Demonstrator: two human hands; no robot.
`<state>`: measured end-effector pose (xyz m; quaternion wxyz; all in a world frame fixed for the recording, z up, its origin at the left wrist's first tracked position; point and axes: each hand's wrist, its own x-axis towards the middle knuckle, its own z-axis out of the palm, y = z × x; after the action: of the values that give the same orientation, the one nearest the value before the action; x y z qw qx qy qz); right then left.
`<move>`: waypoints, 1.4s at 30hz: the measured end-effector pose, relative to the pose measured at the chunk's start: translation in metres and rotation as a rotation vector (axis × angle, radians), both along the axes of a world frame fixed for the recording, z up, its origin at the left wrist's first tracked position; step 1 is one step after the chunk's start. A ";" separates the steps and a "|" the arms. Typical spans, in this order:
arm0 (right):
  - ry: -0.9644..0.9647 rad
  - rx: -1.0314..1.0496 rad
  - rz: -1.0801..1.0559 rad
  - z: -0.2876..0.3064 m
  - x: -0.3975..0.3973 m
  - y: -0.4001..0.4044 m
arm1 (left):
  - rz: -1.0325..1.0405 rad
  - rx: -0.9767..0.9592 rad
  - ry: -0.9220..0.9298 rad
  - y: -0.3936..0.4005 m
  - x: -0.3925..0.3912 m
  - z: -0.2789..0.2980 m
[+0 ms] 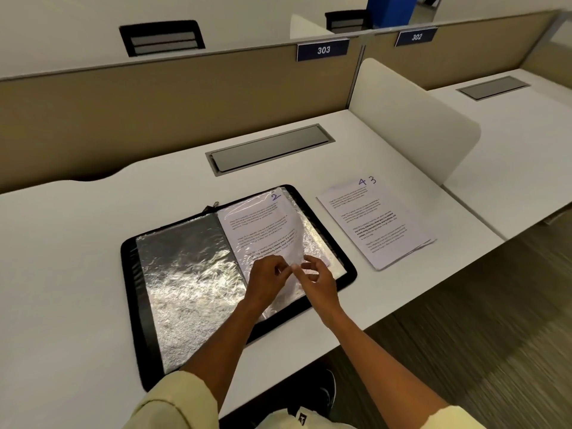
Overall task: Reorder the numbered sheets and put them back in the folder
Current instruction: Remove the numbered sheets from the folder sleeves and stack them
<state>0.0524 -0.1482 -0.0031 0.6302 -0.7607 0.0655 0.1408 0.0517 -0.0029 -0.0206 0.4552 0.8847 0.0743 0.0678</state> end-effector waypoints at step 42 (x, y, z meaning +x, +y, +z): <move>-0.047 0.099 -0.443 -0.010 -0.021 0.017 | -0.107 0.073 -0.074 -0.008 -0.011 -0.005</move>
<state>0.0310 -0.1315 -0.0135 0.6836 -0.6990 0.2093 -0.0157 0.0404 -0.0114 -0.0256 0.4281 0.9003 0.0076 0.0788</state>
